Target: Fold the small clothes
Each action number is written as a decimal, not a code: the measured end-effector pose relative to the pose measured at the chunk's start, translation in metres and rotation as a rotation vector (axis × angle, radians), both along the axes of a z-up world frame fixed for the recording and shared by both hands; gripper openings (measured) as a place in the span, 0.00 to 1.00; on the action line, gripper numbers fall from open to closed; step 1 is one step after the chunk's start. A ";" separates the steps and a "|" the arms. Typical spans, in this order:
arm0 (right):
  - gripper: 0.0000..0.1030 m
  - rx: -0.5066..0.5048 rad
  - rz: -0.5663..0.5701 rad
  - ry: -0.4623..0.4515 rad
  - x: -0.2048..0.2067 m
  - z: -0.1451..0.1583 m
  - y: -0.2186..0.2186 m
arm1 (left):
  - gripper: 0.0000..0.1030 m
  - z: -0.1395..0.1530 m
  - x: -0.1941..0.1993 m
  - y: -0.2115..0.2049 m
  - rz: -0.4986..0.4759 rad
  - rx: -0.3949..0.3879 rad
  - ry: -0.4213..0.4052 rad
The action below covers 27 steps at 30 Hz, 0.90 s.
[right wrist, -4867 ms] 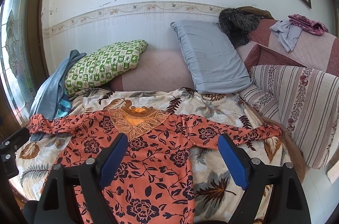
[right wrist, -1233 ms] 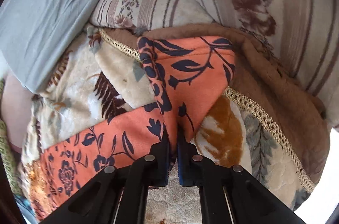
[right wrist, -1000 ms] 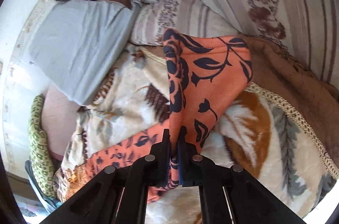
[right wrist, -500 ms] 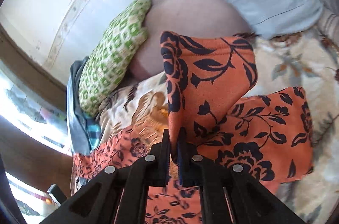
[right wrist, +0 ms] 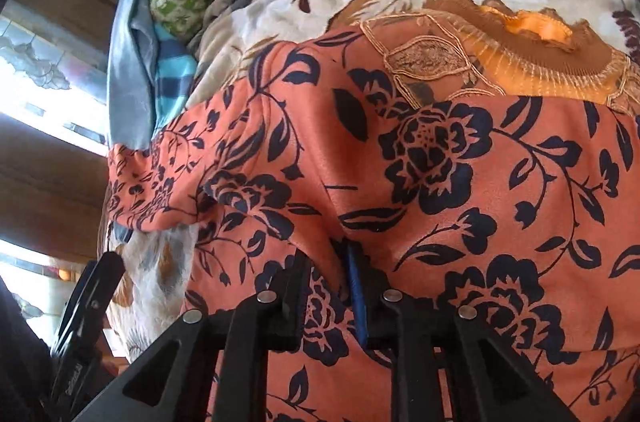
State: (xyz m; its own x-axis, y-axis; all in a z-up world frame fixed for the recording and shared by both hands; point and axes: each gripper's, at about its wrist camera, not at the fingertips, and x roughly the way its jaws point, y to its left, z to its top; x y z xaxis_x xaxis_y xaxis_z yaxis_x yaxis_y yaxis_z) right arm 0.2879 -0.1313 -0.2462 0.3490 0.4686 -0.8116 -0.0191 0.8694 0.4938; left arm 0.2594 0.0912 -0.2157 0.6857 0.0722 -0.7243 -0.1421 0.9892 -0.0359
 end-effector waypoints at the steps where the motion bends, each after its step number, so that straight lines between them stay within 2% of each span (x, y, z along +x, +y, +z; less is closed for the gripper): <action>1: 0.21 0.029 0.007 -0.036 -0.004 0.011 -0.005 | 1.00 -0.001 0.001 -0.001 -0.002 -0.006 0.000; 3: 0.25 0.103 0.019 -0.109 -0.018 0.033 -0.024 | 1.00 -0.002 0.005 -0.003 -0.010 -0.027 -0.004; 5: 0.40 0.144 -0.005 -0.167 -0.033 0.053 -0.046 | 1.00 -0.003 0.008 -0.006 -0.026 -0.056 -0.014; 6: 0.59 0.153 -0.031 -0.205 -0.041 0.062 -0.058 | 1.00 -0.003 0.010 -0.008 -0.035 -0.067 -0.023; 7: 0.64 0.153 -0.076 -0.252 -0.052 0.072 -0.075 | 1.00 -0.003 0.012 -0.011 -0.044 -0.075 -0.032; 9: 0.64 0.151 -0.185 -0.311 -0.071 0.084 -0.115 | 1.00 -0.005 0.019 -0.018 -0.061 -0.077 -0.043; 11: 0.63 0.168 -0.295 -0.337 -0.093 0.081 -0.155 | 1.00 -0.007 0.029 -0.027 -0.084 -0.046 -0.062; 13: 0.48 0.175 -0.402 -0.345 -0.108 0.070 -0.191 | 1.00 -0.012 0.043 -0.037 -0.129 -0.039 -0.045; 15: 0.40 0.213 -0.493 -0.317 -0.114 0.053 -0.220 | 0.96 -0.020 0.056 -0.047 -0.173 -0.073 0.011; 16: 0.40 0.224 -0.524 -0.307 -0.116 0.046 -0.231 | 0.93 -0.024 0.060 -0.052 -0.188 -0.083 0.030; 19: 0.38 0.218 -0.565 -0.272 -0.113 0.036 -0.250 | 0.69 -0.036 0.067 -0.074 -0.254 -0.044 0.076; 21: 0.38 0.236 -0.568 -0.277 -0.109 0.033 -0.253 | 0.34 -0.044 0.068 -0.086 -0.320 -0.037 0.111; 22: 0.38 0.236 -0.572 -0.277 -0.108 0.031 -0.254 | 0.25 -0.048 0.067 -0.092 -0.349 -0.039 0.129; 23: 0.38 0.232 -0.578 -0.261 -0.105 0.026 -0.255 | 0.23 -0.052 0.066 -0.096 -0.367 -0.031 0.144; 25: 0.38 0.235 -0.588 -0.179 -0.095 0.006 -0.252 | 0.09 -0.058 0.064 -0.103 -0.389 -0.005 0.163; 27: 0.38 0.259 -0.561 -0.069 -0.086 -0.018 -0.251 | 0.07 -0.057 0.060 -0.105 -0.408 -0.009 0.159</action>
State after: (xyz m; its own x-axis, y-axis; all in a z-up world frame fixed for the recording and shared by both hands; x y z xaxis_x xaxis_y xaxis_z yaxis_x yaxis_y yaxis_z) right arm 0.2019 -0.3820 -0.2646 0.6470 0.3769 -0.6628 0.3667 0.6083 0.7039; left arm 0.3197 -0.0134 -0.2731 0.5365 -0.1885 -0.8226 0.2560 0.9652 -0.0542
